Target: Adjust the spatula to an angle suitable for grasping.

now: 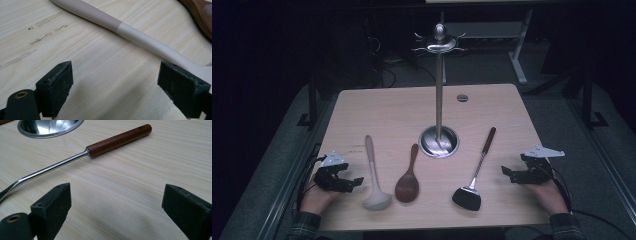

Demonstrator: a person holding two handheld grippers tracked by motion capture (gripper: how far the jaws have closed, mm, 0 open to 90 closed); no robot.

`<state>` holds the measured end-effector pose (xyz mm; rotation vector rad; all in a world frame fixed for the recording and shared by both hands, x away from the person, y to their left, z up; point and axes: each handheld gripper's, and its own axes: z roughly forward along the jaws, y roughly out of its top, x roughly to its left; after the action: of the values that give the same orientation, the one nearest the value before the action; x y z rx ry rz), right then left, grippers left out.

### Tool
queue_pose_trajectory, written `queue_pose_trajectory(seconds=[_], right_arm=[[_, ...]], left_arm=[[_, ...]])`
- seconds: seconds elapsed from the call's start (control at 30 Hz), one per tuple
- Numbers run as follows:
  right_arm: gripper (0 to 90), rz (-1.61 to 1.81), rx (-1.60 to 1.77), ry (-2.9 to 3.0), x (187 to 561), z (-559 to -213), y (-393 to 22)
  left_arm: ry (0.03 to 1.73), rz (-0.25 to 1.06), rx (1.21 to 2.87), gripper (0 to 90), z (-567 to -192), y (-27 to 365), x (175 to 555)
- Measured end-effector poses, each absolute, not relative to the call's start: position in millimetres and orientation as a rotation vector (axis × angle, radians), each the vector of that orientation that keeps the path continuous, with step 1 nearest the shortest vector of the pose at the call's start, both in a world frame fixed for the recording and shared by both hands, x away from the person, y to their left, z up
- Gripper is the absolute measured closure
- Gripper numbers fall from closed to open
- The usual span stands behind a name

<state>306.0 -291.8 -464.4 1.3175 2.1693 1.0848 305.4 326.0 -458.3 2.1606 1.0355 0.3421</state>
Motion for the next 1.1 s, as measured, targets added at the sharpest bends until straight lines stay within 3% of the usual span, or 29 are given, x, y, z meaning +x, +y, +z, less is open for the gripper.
queue_pose_trajectory(seconds=[0.17,0.37,0.43,0.47,0.5,0.57,0.6,0.63,0.73,0.77,0.8,1.1], right_arm=[[9.4,1.085,1.32,2.173,306,-465,-292],[17.5,1.091,1.337,2.199,308,-462,-293],[30.7,1.077,1.357,2.192,308,-458,-291],[44.8,1.035,1.349,2.178,310,-455,-287],[44.8,1.035,1.349,2.178,310,-455,-287],[56.2,1.04,1.353,2.163,315,-452,-284],[66.1,1.049,1.342,2.165,321,-449,-283],[66.1,1.049,1.342,2.165,321,-449,-283],[83.5,1.054,1.33,2.186,332,-445,-280],[83.5,1.054,1.33,2.186,332,-445,-280],[89.6,1.042,1.333,2.199,339,-445,-277],[89.7,1.084,1.336,2.198,367,-445,-268]], left_arm=[[1.042,0.337,2.16,12.6,-459,326,306],[1.049,0.34,2.149,12.6,-458,326,305],[1.043,0.336,2.147,12.6,-458,327,305],[1.033,0.333,2.138,12.6,-458,327,305],[1.028,0.328,2.133,12.6,-458,328,305],[1.027,0.325,2.137,12.6,-458,329,304],[1.021,0.322,2.143,12.6,-458,330,304],[1.021,0.322,2.143,12.6,-458,330,304],[1.023,0.322,2.148,12.6,-458,330,303],[1.027,0.32,2.139,12.6,-458,330,302],[1.024,0.317,2.114,12.6,-456,330,302],[1.029,0.33,2.119,12.8,-455,330,301]])
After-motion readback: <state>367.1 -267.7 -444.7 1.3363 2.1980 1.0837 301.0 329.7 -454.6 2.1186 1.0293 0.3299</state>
